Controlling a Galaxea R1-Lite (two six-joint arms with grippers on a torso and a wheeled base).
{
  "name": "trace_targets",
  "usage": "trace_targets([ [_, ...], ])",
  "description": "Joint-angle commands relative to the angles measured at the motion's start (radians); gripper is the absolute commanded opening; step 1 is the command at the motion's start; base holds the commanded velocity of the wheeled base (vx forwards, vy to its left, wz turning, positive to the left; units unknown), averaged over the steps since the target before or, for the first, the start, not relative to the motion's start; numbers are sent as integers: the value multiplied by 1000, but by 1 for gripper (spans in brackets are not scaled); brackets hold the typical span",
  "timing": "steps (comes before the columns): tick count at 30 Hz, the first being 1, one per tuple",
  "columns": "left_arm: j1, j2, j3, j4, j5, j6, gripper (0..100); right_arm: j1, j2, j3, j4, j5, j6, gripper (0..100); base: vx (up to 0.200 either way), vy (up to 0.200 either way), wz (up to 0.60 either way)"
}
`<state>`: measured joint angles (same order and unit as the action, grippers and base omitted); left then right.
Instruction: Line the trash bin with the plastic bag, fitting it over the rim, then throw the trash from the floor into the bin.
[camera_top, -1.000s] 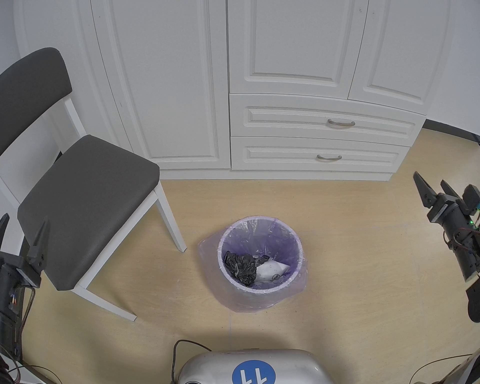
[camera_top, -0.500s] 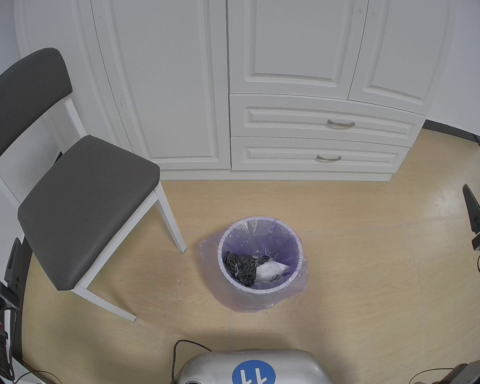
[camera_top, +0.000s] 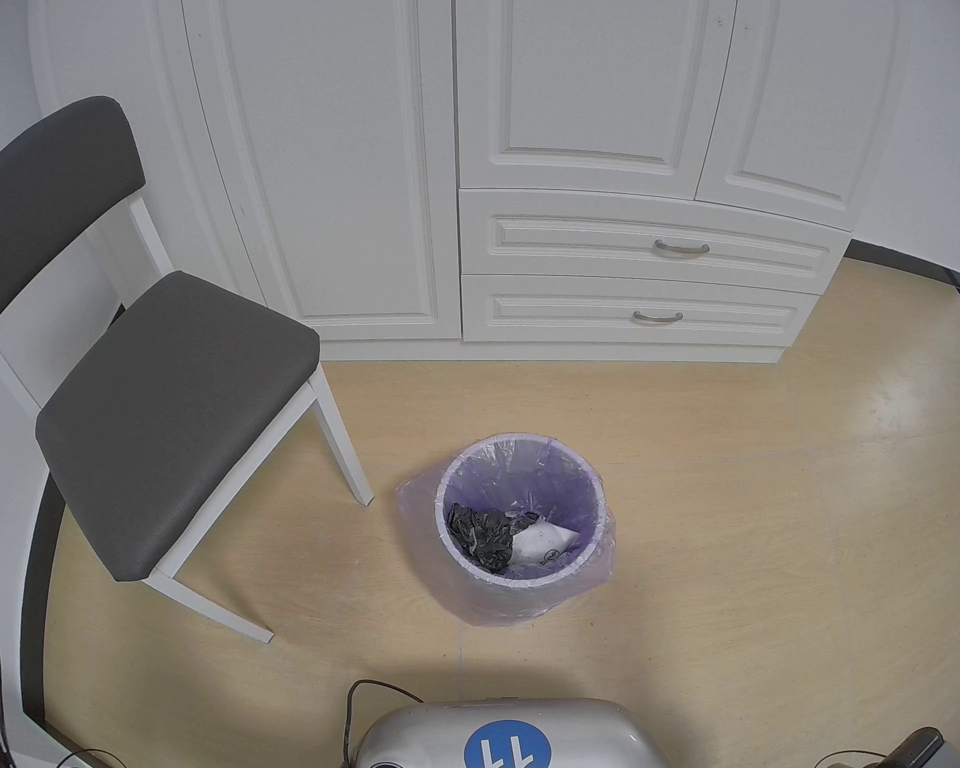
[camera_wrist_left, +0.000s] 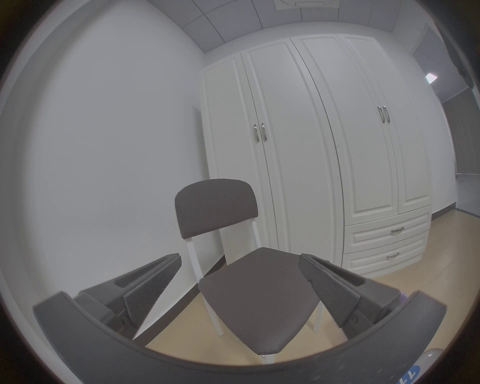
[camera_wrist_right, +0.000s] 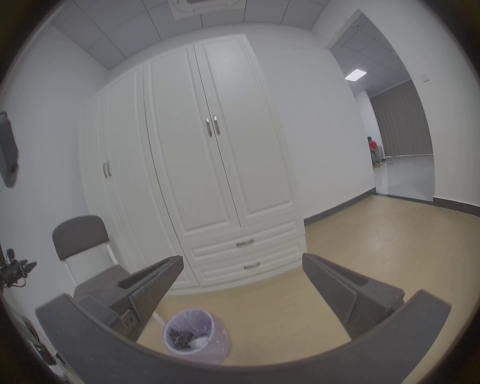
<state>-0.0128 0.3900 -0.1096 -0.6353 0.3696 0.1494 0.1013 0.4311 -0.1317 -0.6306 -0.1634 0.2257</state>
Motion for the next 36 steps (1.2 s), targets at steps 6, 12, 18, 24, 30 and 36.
trace_targets([
  [6,36,-174,-35,97,2,-7,100,-49,-264,-48,55,5,3,100,0,0,0],
  [12,37,-226,-36,149,0,-8,100,-58,-331,-20,57,48,4,100,0,0,0],
  [18,43,-287,-38,223,0,-8,100,-66,-359,15,55,48,4,100,0,0,0],
  [24,19,-390,-22,322,-8,12,100,-72,-370,46,55,79,10,100,0,0,0],
  [30,17,-390,-27,336,2,15,100,-100,-431,60,111,166,0,100,0,0,0],
  [36,16,-390,-28,321,2,12,100,-100,-431,49,117,165,-20,100,0,0,0],
])
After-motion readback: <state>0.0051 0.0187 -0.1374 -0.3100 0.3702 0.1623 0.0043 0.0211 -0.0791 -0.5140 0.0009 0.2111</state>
